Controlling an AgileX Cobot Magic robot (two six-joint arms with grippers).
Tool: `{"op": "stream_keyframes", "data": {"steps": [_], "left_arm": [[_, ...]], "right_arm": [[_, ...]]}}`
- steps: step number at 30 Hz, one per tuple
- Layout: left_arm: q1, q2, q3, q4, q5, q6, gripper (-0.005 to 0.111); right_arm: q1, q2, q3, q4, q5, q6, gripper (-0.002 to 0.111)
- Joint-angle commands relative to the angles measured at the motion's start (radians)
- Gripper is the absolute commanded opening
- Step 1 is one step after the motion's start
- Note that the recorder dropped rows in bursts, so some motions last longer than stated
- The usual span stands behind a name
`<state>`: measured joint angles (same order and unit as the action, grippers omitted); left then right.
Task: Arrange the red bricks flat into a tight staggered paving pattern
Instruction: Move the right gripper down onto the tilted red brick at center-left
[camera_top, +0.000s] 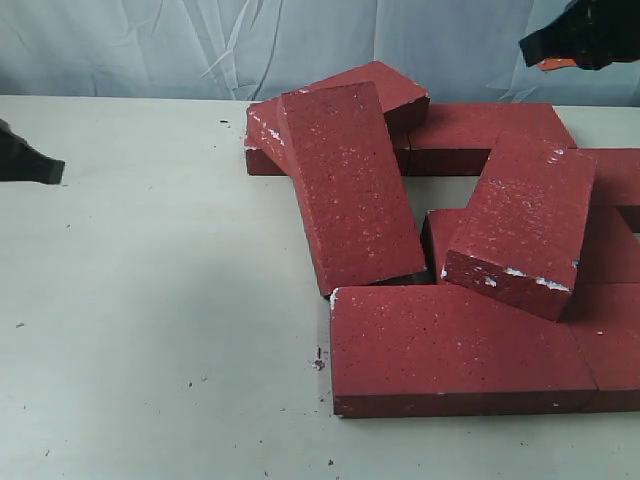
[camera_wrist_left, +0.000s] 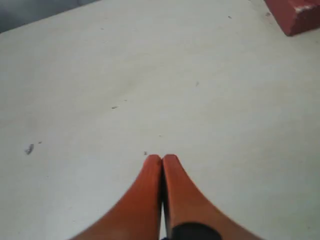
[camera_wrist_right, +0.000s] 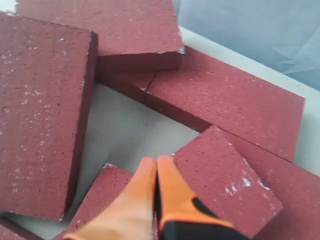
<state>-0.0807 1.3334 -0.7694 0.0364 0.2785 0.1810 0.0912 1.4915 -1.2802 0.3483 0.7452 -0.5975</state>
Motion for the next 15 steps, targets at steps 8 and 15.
{"op": "stream_keyframes", "data": {"steps": [8,15], "left_arm": [[-0.041,0.157,-0.081,-0.827,0.191,0.878,0.000],[-0.041,0.214,-0.090,-0.997,0.209,1.053,0.000]], "right_arm": [[-0.064,0.272,-0.204,0.354,0.385,-0.449,-0.001],[-0.120,0.408,-0.257,0.469,0.474,-0.511,-0.001]]}}
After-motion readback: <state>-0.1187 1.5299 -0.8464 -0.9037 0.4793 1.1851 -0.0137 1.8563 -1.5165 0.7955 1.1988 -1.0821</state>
